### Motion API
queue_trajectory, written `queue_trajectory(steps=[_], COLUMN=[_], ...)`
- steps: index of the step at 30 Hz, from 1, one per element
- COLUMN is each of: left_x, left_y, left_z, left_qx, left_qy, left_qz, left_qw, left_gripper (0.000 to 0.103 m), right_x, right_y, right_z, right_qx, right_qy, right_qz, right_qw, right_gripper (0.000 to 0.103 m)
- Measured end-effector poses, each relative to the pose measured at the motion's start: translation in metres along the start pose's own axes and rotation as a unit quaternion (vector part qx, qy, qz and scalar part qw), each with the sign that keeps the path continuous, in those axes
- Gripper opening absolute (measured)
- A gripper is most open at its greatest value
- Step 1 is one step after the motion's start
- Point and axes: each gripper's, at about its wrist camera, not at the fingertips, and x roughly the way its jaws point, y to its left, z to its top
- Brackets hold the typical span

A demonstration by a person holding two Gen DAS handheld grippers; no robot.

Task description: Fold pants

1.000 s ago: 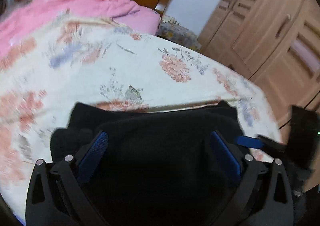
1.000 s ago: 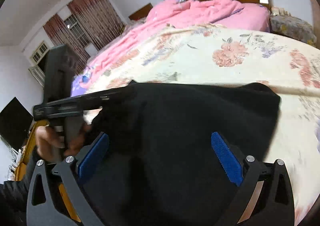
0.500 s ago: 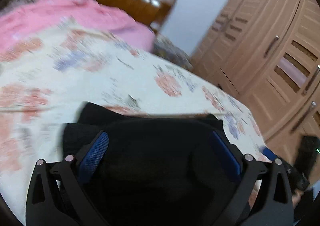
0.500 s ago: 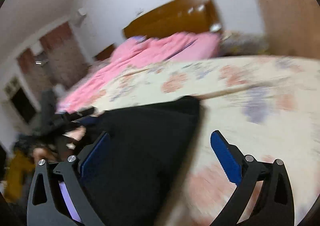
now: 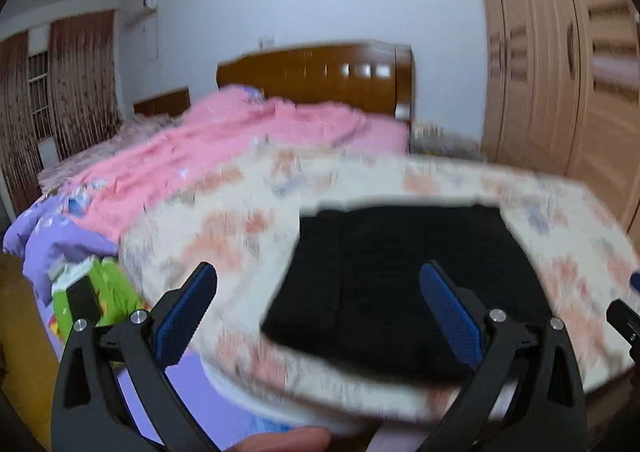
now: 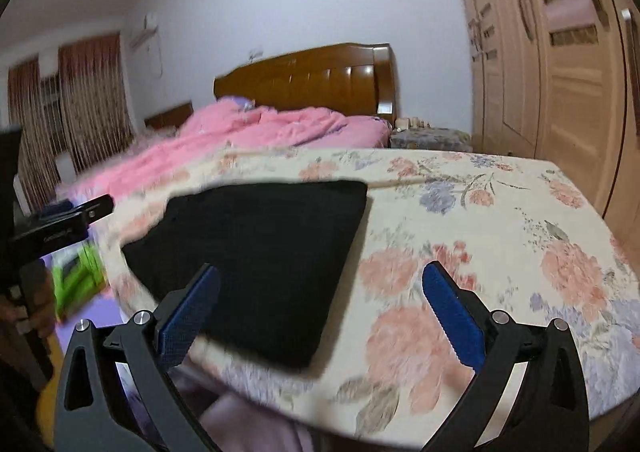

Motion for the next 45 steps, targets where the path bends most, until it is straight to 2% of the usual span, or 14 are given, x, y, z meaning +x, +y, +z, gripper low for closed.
queue_trajectory(steps=[1,3,5,9,18,45], left_x=[0.001,0.003,0.005,0.008,0.01,0.012], left_y=[-0.002,-0.005,-0.009,-0.017,-0.025,-0.025], left_z=[-0.01,-0.025,-0.036,-0.046,-0.053,-0.056], left_qx=[0.001,-0.001,-0.008,-0.014,0.005,0.01], left_qy=[0.008,0.025,0.045,0.062,0.062,0.065], left_qz=[0.008,0.0,-0.016,-0.028,-0.021,-0.018], left_qw=[0.9999,0.9997,0.9988,0.9976,0.9978,0.9977], left_gripper=[0.101,0.101,0.101,0.101,0.101,0.101], right_x=[0.001,0.005,0.006,0.009,0.015,0.02], right_y=[0.004,0.011,0.01,0.009,0.021,0.017], right_z=[-0.005,-0.013,-0.018,-0.023,-0.031,-0.035], right_qx=[-0.014,-0.038,-0.042,-0.042,-0.068,-0.064], right_qy=[0.008,0.024,0.028,0.04,0.063,0.086], right_qz=[-0.007,-0.022,-0.021,-0.022,-0.021,-0.019], right_qw=[1.0,0.999,0.998,0.998,0.995,0.994], right_gripper=[0.099,0.099,0.099,0.099,0.099,0.099])
